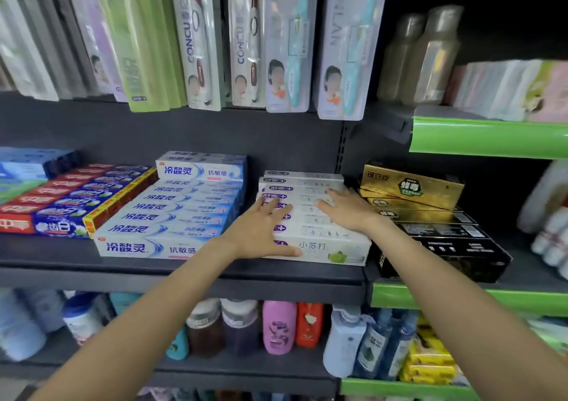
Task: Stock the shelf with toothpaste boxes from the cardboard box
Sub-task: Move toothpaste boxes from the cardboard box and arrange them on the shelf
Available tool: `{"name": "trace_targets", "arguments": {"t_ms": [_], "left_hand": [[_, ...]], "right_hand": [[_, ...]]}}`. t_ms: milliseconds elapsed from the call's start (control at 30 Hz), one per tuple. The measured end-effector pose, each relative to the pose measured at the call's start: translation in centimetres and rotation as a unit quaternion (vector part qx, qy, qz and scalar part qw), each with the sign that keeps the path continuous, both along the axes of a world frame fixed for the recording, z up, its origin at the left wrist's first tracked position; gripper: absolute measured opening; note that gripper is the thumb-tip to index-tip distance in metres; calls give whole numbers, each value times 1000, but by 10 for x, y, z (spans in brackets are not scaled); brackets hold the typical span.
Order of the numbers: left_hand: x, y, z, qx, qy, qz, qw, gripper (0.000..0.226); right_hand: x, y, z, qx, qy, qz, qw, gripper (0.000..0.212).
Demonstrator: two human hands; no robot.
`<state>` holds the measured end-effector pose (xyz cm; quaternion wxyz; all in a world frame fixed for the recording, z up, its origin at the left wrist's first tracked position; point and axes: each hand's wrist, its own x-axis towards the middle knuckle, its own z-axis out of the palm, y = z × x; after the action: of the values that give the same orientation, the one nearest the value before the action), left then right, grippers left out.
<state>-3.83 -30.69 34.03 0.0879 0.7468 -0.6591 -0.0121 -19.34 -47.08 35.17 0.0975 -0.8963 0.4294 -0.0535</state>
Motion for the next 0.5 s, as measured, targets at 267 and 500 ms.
{"name": "trace_targets", "arguments": {"t_ms": [267,500], "left_hand": [[0,0,6,4,-50,14,999,98],[14,-15,29,-23,-13,10,1000,83]], "right_hand": [[9,-4,3,-61,37,18,997,65],[25,-23,16,-54,-23,1,998,60]]}}
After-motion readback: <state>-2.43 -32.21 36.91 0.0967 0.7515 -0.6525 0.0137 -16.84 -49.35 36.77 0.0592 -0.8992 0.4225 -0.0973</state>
